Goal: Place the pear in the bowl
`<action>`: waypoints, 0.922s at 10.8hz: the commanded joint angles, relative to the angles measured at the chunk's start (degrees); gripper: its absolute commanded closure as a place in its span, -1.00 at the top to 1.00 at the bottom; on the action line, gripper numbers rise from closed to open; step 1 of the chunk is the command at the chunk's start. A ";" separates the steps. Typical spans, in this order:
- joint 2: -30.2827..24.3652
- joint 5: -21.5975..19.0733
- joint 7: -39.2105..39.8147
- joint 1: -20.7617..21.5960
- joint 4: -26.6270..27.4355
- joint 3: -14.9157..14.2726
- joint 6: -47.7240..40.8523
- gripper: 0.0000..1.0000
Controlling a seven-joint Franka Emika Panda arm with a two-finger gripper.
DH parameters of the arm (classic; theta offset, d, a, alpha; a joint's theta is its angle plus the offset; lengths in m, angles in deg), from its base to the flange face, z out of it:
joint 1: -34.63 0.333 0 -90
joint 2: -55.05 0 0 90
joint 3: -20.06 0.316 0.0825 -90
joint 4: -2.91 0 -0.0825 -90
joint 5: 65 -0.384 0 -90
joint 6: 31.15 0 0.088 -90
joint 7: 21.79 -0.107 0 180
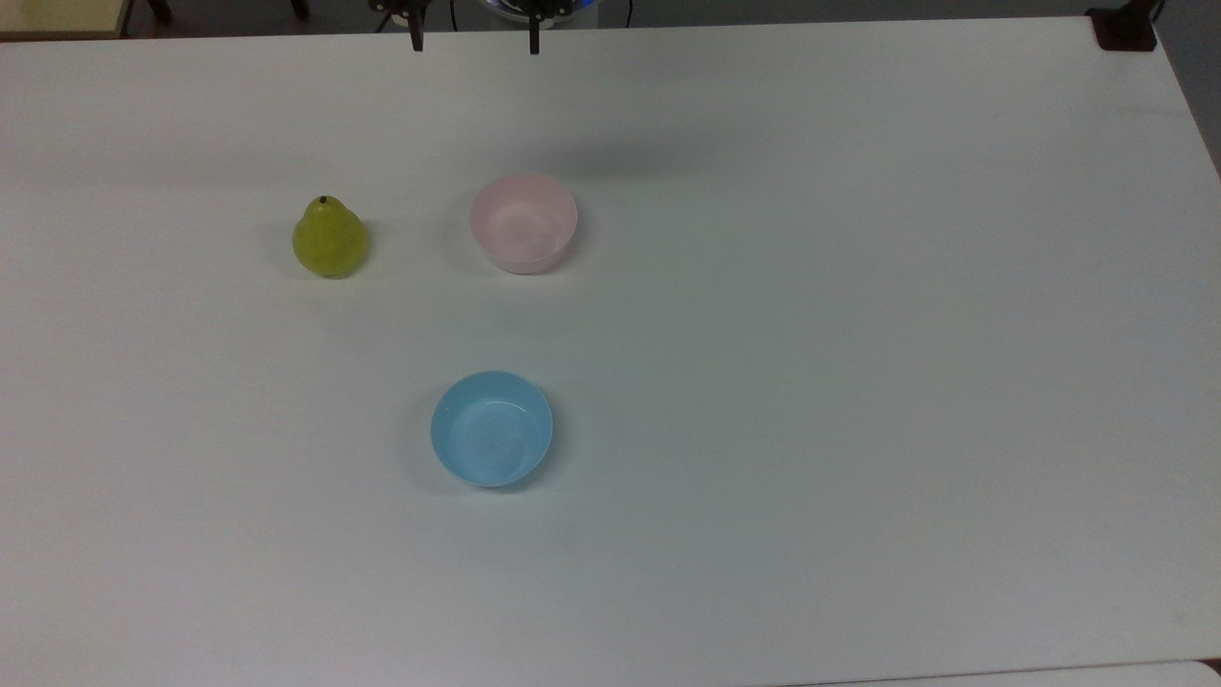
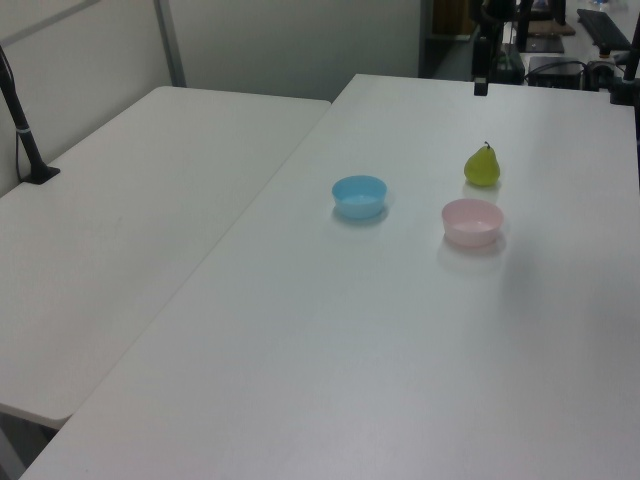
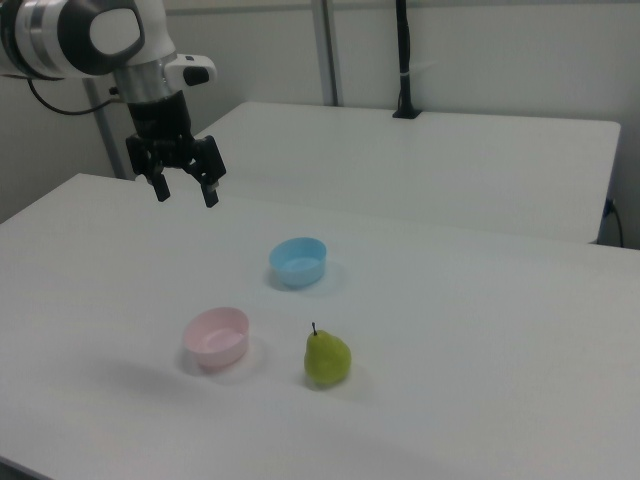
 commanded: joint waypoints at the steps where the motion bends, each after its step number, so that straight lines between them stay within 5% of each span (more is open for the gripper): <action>1: -1.23 -0.74 0.38 -0.12 0.60 -0.52 -1.34 1.00; 10: 0.35 -0.73 2.66 -2.48 -1.06 -1.14 -0.72 1.00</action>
